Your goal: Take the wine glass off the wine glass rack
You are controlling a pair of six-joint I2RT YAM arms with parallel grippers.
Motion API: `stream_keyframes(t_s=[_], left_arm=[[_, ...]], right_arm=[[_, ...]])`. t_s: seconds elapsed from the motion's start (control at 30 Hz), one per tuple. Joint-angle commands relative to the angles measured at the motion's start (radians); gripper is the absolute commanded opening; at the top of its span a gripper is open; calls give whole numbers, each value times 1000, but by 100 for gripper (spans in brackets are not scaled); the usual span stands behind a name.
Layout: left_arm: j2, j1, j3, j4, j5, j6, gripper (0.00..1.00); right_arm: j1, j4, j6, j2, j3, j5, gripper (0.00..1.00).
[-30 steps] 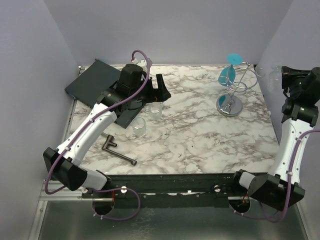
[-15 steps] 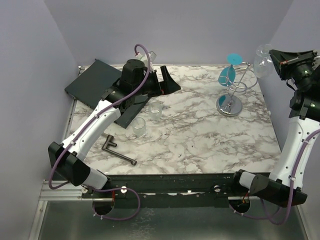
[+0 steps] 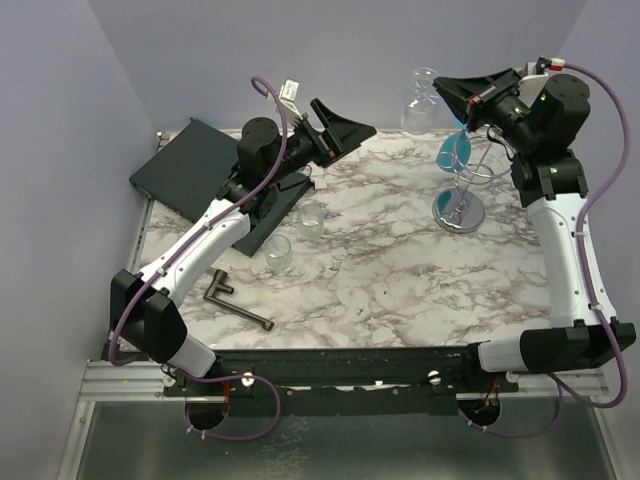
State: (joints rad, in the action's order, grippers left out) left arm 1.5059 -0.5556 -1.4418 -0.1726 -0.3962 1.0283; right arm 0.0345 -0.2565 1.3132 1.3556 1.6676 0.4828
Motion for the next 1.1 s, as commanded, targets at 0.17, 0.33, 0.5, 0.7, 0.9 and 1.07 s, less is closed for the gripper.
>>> stream_keyframes(t_s=[0.17,0.33,0.5,0.7,0.9,1.07], left_arm=[[7,37,147,-464,55,269,97],[18,52,187,-587,76,287,97],[38,61,204,-659,76,320,97],[50,71,219,-688,82,342,95],[79,77,212,-731,73,368,94],[110,78,204,-775,63,403,92]], right_arm=[[143,354,239,52,-35,-88,1],[203,377,288,87,-19,-108,0],[236,401,326,109,-9,-117,1],[252,421,346,115,-10,-119,1],[266,429,351,118,-10,-114,0],[274,445,361,121,-18,-112,0]])
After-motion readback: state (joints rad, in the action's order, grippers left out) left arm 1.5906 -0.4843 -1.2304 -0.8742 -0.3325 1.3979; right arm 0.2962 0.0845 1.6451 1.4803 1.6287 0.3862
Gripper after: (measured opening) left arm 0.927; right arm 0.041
